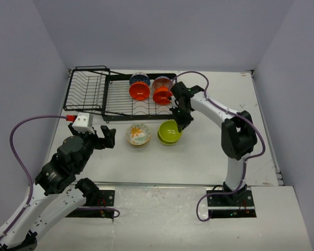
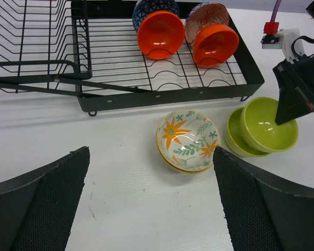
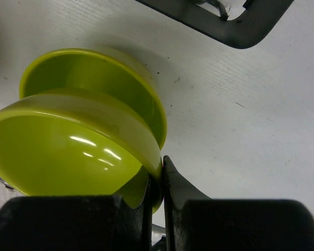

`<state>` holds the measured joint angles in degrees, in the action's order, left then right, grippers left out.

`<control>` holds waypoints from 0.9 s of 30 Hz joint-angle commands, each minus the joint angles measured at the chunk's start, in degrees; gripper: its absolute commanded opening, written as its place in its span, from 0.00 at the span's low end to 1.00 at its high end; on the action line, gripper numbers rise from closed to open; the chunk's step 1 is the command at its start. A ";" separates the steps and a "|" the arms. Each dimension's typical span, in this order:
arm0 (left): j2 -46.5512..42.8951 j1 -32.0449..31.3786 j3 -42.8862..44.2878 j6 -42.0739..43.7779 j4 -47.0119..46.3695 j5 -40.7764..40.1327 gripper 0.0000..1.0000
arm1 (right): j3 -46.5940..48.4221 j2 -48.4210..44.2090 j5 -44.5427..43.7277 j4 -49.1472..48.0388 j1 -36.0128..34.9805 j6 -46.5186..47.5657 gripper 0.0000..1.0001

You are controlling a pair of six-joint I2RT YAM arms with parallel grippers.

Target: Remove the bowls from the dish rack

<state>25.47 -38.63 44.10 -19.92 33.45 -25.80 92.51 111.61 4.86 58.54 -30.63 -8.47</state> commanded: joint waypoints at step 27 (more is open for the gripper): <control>0.98 0.40 -0.15 0.41 -1.99 -1.36 1.00 | -4.27 -8.78 1.30 -4.93 0.05 -1.02 0.49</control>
<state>26.20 -38.63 43.48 -19.94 33.47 -26.24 87.92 107.81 7.07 53.76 -30.41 -9.02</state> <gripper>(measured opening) 0.997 0.478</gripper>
